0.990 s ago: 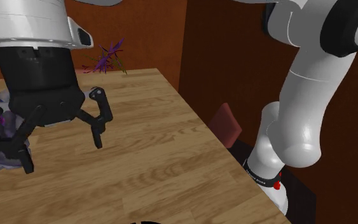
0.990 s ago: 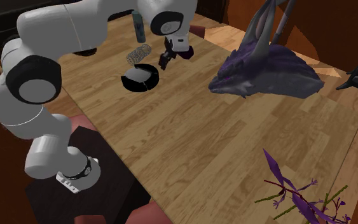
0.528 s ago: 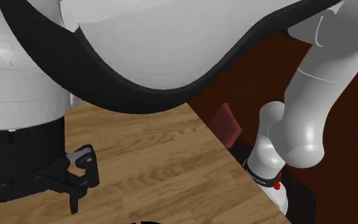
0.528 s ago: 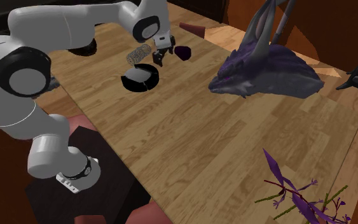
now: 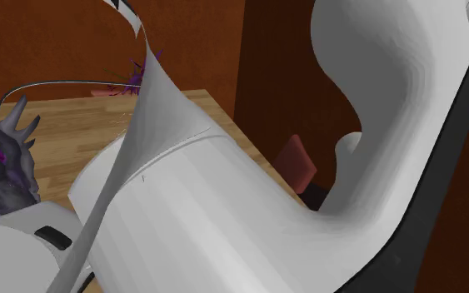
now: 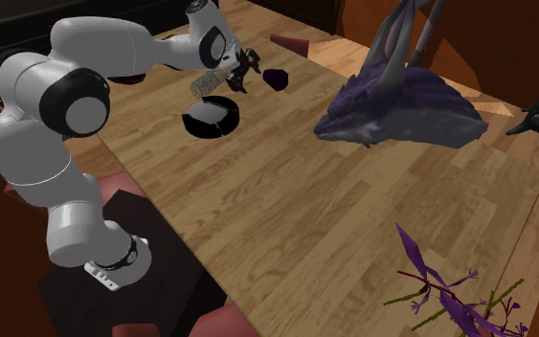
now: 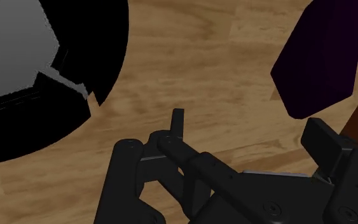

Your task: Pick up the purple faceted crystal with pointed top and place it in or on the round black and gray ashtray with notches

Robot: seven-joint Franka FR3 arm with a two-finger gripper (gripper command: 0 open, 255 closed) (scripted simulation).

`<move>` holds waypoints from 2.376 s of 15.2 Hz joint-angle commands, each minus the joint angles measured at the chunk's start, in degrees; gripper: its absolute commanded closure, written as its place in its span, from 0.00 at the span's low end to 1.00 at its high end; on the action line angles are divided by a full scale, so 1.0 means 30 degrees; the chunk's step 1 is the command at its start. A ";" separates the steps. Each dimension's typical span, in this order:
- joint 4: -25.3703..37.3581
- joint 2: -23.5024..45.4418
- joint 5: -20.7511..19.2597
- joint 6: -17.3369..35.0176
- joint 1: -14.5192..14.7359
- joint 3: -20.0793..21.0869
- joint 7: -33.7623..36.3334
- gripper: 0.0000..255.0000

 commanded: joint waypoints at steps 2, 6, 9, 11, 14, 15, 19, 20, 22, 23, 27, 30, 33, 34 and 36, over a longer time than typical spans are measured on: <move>0.1633 0.2174 -0.6051 0.0449 0.2186 -0.1062 0.5577 0.00; 0.4729 0.5095 -1.2168 -0.0671 0.5584 -0.3078 1.1153 0.00; 0.7744 0.7564 -1.5471 -0.2107 0.7918 -0.4458 1.3953 0.00; 1.0167 0.9426 -1.7145 -0.3183 0.9323 -0.5287 1.5182 0.00; 1.0933 1.0110 -1.7317 -0.3128 0.9416 -0.5479 1.5139 0.00; 1.1205 1.0368 -1.7340 -0.3057 0.9391 -0.5522 1.5069 0.00; 1.2559 1.1606 -1.7404 -0.2759 0.9285 -0.5696 1.4687 0.00; 1.2559 1.1606 -1.7404 -0.2759 0.9284 -0.5696 1.4687 0.00; 1.2559 1.1606 -1.7404 -0.2759 0.9284 -0.5696 1.4687 0.00; 1.2559 1.1606 -1.7404 -0.2759 0.9284 -0.5696 1.4687 0.00; 1.2559 1.1606 -1.7404 -0.2759 0.9284 -0.5696 1.4687 0.00; 1.2552 1.1604 -1.7407 -0.2758 0.9285 -0.5697 1.4693 1.00; 1.2534 1.1599 -1.7413 -0.2741 0.9274 -0.5701 1.4700 1.00; 1.2567 1.1618 -1.7405 -0.2746 0.9275 -0.5699 1.4682 1.00; 1.2525 1.1599 -1.7419 -0.2741 0.9278 -0.5703 1.4713 1.00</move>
